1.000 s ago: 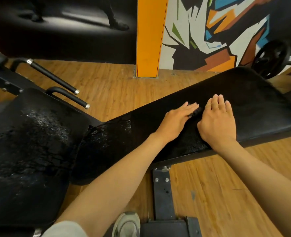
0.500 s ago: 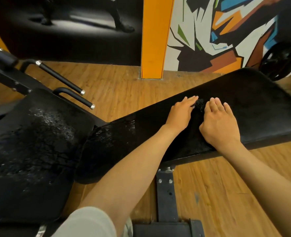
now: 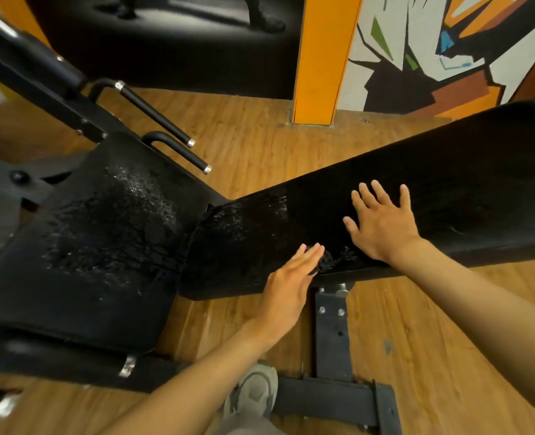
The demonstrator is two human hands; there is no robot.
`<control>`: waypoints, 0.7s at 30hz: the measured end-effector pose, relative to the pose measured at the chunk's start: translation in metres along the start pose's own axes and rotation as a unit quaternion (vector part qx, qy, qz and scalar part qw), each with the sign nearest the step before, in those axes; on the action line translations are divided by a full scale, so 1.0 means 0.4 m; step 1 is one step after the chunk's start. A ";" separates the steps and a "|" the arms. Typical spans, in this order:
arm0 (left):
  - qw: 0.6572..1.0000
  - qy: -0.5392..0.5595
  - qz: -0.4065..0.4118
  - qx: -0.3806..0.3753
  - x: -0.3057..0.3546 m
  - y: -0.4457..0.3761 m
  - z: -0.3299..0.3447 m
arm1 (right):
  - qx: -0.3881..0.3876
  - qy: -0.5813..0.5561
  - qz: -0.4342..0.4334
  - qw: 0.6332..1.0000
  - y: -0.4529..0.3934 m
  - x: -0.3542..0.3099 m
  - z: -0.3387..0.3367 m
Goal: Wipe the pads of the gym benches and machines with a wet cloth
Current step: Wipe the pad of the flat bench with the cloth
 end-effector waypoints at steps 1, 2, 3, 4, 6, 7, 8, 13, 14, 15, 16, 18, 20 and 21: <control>1.000 -0.009 -0.003 0.004 -0.007 0.012 -0.002 | -0.003 0.001 -0.005 1.000 0.002 -0.029 0.009; 1.000 -0.016 -0.007 0.012 -0.014 0.024 -0.006 | -0.006 0.005 -0.011 1.000 0.005 -0.055 0.019; 0.999 -0.017 -0.018 0.023 -0.025 0.036 -0.009 | -0.009 0.010 -0.014 1.000 0.006 -0.077 0.027; 0.999 -0.015 -0.032 0.035 -0.032 0.046 -0.012 | -0.008 0.014 -0.015 1.000 0.005 -0.094 0.034; 0.997 -0.013 -0.053 0.058 -0.039 0.054 -0.018 | -0.002 0.020 -0.011 1.000 -0.001 -0.111 0.047; 0.996 -0.014 -0.061 0.069 -0.040 0.047 -0.021 | 0.000 0.023 -0.011 1.000 -0.005 -0.115 0.054; 0.994 -0.018 -0.068 0.078 -0.047 0.027 -0.021 | 0.001 0.026 -0.013 1.000 -0.009 -0.118 0.059; 0.984 -0.050 -0.144 0.090 -0.173 -0.186 -0.019 | -0.002 0.045 -0.017 0.999 -0.032 -0.134 0.079; 0.982 -0.055 -0.158 0.093 -0.191 -0.207 -0.018 | -0.005 0.047 -0.019 0.999 -0.038 -0.140 0.082; 0.980 -0.055 -0.163 0.098 -0.192 -0.206 -0.016 | -0.007 0.048 -0.022 0.999 -0.045 -0.147 0.084; 0.981 -0.050 -0.158 0.100 -0.179 -0.183 -0.015 | -0.009 0.047 -0.026 0.999 -0.054 -0.153 0.087; 0.986 -0.042 -0.122 0.103 -0.138 -0.093 -0.028 | -0.015 0.046 -0.037 0.998 -0.074 -0.171 0.095; 0.989 -0.031 -0.099 0.104 -0.111 -0.008 -0.051 | -0.020 0.049 -0.039 0.998 -0.094 -0.188 0.104; 0.990 -0.023 -0.097 0.103 -0.114 0.008 -0.054 | -0.023 0.053 -0.036 0.998 -0.100 -0.193 0.108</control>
Point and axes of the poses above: each hand's wrist, its own y-axis away from the middle knuckle, its own z-axis out of the palm, x = y × z, the point moved 7 cm from there along -y, towards the middle knuckle, and after that the axes turned 11 degrees about x, right-handed, at the moved point
